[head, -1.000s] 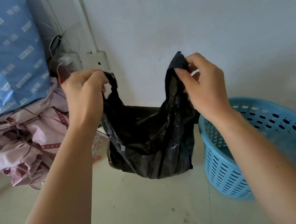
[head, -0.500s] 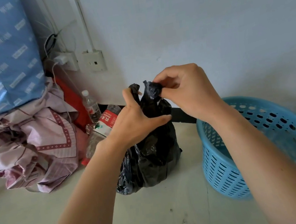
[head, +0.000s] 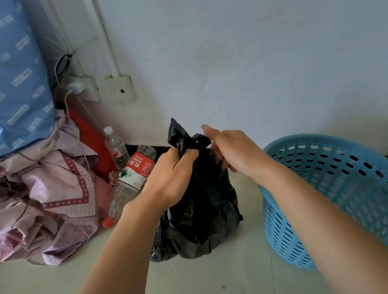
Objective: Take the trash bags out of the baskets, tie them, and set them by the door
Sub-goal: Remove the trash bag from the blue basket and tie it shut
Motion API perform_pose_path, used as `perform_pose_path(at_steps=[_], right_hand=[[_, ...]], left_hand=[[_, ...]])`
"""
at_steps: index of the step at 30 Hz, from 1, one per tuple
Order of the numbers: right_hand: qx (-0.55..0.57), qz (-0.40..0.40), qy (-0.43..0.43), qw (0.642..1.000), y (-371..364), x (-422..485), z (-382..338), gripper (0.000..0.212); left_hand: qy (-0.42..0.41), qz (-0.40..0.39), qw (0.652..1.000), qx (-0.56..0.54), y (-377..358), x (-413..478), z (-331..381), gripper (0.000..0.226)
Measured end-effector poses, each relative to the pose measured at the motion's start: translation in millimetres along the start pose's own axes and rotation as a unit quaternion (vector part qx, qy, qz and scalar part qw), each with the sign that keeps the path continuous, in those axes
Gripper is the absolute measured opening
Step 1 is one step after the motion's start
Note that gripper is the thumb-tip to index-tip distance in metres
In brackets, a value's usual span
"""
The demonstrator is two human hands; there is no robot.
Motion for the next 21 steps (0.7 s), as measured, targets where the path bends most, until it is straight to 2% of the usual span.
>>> perform_pose_path(at_steps=[2, 5, 8, 14, 18, 21], right_hand=[[0.022, -0.023, -0.009, 0.999, -7, -1, 0, 0.047], [0.055, -0.038, -0.005, 0.998, -10, 0, 1, 0.043], [0.029, -0.032, 0.032, 0.999, -11, 1, -2, 0.034], [0.044, 0.066, 0.096, 0.992, 10, 4, -8, 0.029], [0.049, 0.081, 0.126, 0.987, 22, 4, -10, 0.029], [0.021, 0.047, 0.167, 0.985, 22, -3, -23, 0.029]], left_hand=[[-0.002, -0.012, 1.000, -0.007, -3, 0, 3, 0.062], [0.008, -0.016, 1.000, -0.003, -3, 0, 1, 0.053], [0.013, -0.016, 1.000, -0.015, -2, 1, -2, 0.041], [0.070, -0.005, 0.990, -0.126, 2, 7, -14, 0.029], [0.110, -0.019, 0.954, -0.279, 3, 10, -32, 0.036], [0.171, -0.061, 0.913, -0.366, -6, 10, -45, 0.034]])
Point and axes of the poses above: each hand's wrist, its own x-axis towards the middle knuckle, its own y-axis out of the back of the hand, z = x × y, the point moved 6 cm from there along x, towards the middle knuckle, and after that the axes turned 9 degrees about x, right-handed, at the moved point
